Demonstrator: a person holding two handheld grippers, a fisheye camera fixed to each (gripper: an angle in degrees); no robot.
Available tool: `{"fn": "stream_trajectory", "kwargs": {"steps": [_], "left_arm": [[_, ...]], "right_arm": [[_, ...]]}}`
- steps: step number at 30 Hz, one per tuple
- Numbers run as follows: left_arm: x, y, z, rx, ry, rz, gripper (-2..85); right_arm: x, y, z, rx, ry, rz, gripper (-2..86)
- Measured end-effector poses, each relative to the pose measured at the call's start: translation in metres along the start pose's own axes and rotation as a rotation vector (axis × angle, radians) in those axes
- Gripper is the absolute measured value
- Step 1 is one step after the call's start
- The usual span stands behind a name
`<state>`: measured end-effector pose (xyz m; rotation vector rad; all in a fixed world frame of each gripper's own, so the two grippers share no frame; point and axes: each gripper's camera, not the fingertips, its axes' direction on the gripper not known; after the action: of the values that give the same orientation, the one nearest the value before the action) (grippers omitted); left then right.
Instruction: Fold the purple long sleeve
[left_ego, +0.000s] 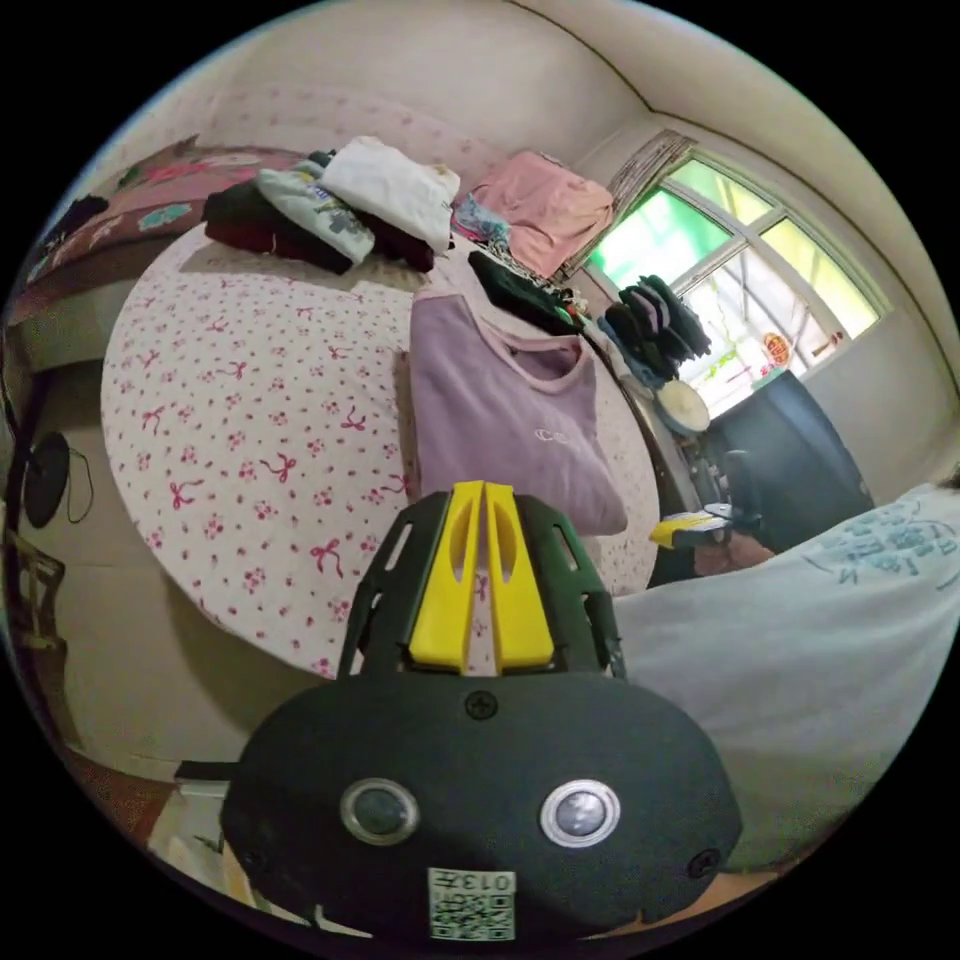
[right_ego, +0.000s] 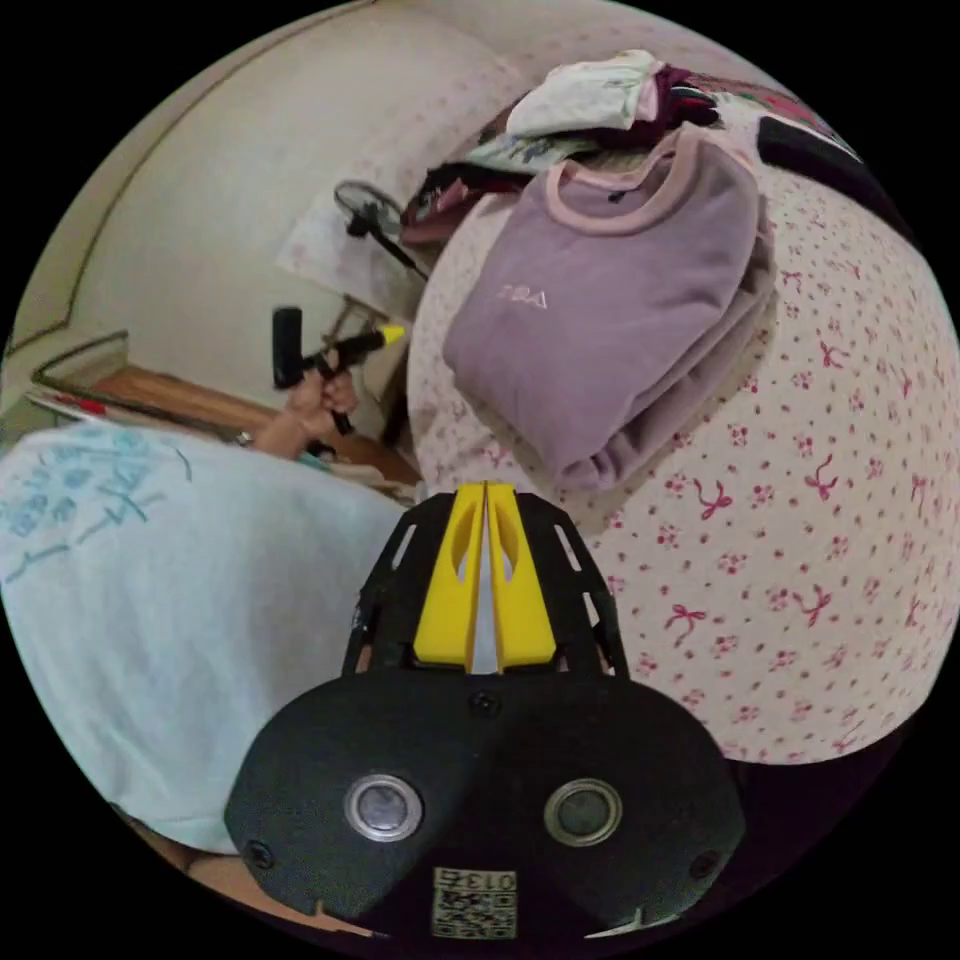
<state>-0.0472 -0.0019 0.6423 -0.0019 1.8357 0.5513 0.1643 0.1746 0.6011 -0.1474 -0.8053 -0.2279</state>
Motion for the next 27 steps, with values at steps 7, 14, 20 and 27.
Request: {"fn": "stream_trajectory", "kwargs": {"steps": [7, 14, 20, 27], "left_arm": [[0.064, -0.035, 0.058, -0.180, -0.117, 0.224, 11.8], [0.071, -0.011, 0.090, -0.169, -0.128, 0.145, 4.6], [0.069, 0.011, 0.029, -0.056, -0.143, 0.138, 5.2], [0.071, 0.007, -0.025, 0.099, -0.077, 0.115, 10.9]], "right_arm": [[0.002, -0.022, -0.038, 0.291, 0.290, 0.112, 4.2], [0.014, -0.061, -0.016, 0.288, 0.440, 0.193, 4.8], [-0.016, -0.073, 0.030, 0.128, 0.257, 0.007, 0.1], [-0.102, -0.063, 0.089, -0.030, 0.045, -0.342, 0.0]]}}
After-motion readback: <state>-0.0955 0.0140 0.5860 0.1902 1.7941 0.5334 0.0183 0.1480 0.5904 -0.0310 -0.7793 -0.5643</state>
